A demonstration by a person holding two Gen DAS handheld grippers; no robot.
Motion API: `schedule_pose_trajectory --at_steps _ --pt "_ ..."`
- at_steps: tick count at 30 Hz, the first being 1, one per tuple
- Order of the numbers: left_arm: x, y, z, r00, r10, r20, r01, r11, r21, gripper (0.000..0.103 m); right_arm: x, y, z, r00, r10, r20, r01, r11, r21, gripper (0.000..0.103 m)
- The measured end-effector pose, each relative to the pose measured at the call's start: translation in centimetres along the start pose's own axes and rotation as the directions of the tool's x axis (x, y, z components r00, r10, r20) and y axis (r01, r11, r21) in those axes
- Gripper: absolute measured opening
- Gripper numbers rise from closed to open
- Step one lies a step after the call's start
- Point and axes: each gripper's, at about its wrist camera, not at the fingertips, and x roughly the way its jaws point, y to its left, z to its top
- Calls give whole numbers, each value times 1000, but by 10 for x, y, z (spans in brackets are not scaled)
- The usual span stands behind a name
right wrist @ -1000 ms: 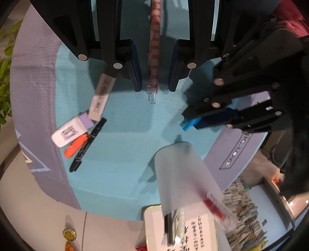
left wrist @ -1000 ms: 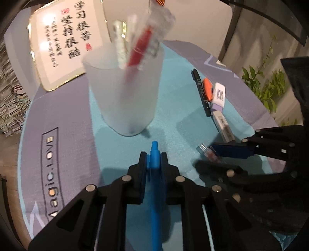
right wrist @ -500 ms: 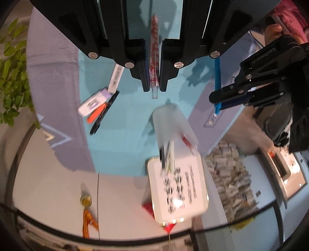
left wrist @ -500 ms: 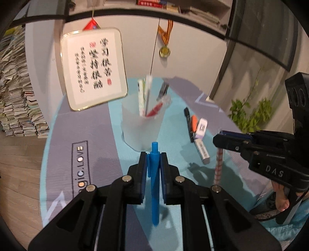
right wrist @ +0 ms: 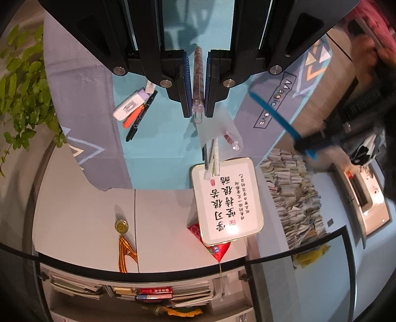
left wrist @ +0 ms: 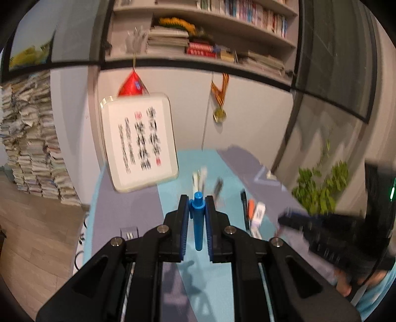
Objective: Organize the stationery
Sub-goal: 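Lower the blue pen into the cup and open the left gripper while the right holds the pink pen, then lower the pink checkered pen into the frosted cup and open the right gripper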
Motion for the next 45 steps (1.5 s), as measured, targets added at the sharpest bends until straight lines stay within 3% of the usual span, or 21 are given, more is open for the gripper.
schedule_pose_trajectory --at_steps 8,16,32,35,45 --pt "16 -1 33 992 47 115 -45 999 -16 10 -5 -16 4 998 -36 42 34 998 53 11" --pt "69 -1 11 998 64 13 -64 998 -11 10 -20 -21 27 989 -50 141 37 995 92 11" --pt "101 3 -16 990 58 -129 -57 998 10 11 -12 -12 32 991 -33 131 24 997 74 11" --pt "99 6 -21 990 57 -131 -58 998 -4 12 -13 -9 34 990 -34 134 25 997 70 11" --pt "44 15 -40 995 85 -46 -85 996 9 32 -20 9 61 978 -24 208 15 999 48 11"
